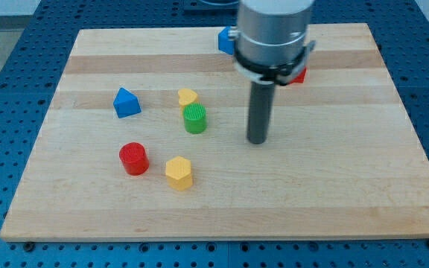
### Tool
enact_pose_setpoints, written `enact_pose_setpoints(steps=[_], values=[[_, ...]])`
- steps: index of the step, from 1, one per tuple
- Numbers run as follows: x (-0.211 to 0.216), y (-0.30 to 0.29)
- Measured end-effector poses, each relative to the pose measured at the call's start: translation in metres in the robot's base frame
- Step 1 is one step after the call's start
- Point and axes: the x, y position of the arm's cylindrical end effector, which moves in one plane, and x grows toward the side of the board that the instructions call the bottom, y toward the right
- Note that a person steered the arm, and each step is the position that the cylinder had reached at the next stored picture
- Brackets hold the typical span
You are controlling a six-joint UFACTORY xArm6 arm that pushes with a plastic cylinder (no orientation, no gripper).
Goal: Push the blue triangle diagonal to the green circle
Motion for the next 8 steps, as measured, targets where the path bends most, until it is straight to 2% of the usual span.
enact_pose_setpoints(steps=[2, 4, 5, 6, 7, 8], values=[[-0.029, -0.119], [-0.034, -0.2], [-0.048, -0.21], [-0.062, -0.186], [-0.088, -0.199], [-0.093, -0.238]])
